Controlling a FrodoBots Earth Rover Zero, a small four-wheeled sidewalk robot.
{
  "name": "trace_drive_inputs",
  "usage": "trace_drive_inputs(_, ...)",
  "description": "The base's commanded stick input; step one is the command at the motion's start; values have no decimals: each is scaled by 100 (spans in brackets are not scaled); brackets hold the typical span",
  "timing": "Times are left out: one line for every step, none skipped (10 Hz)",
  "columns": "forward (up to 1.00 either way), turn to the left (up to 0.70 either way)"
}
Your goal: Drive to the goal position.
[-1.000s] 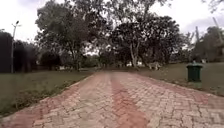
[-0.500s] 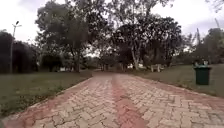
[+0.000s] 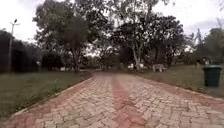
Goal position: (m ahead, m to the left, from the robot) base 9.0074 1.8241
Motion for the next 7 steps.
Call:
trace_drive_inputs(70,0)
trace_drive_inputs(70,0)
trace_drive_inputs(70,0)
trace_drive_inputs(70,0)
trace_drive_inputs(70,0)
trace_drive_inputs(70,0)
trace_drive_inputs(70,0)
